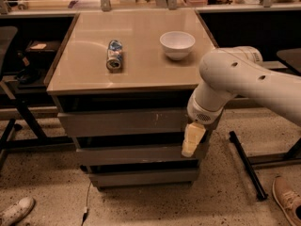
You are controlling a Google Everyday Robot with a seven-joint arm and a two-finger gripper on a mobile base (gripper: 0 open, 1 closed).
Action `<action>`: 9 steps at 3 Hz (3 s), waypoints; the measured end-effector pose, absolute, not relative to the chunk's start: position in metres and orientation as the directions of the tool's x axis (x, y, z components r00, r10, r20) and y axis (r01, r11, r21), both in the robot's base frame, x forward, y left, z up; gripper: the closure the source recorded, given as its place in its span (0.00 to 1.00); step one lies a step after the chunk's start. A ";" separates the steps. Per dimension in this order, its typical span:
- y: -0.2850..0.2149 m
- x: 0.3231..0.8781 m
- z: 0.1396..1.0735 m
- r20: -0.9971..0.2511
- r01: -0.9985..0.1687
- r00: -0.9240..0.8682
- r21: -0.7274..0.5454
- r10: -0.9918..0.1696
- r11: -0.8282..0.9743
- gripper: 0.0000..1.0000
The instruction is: Open top drawer
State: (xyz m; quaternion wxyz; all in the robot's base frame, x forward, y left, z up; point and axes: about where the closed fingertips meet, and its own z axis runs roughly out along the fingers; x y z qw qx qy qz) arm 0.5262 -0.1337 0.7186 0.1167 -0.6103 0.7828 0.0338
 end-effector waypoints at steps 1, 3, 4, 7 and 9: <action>-0.128 0.547 0.697 -0.211 -0.960 -0.236 -0.099 -0.949 0.261 0.00; -0.129 0.583 0.661 -0.177 -0.957 -0.233 -0.134 -0.956 0.258 0.00; -0.131 0.597 0.647 -0.157 -0.958 -0.222 -0.146 -0.962 0.245 0.00; -0.126 0.572 0.631 -0.152 -0.977 -0.195 -0.062 -0.969 0.206 0.00; -0.130 0.527 0.641 -0.165 -0.982 -0.185 0.008 -0.969 0.186 0.00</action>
Offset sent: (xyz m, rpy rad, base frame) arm 0.0643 0.0057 -0.0640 -0.0594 -0.0359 -0.0290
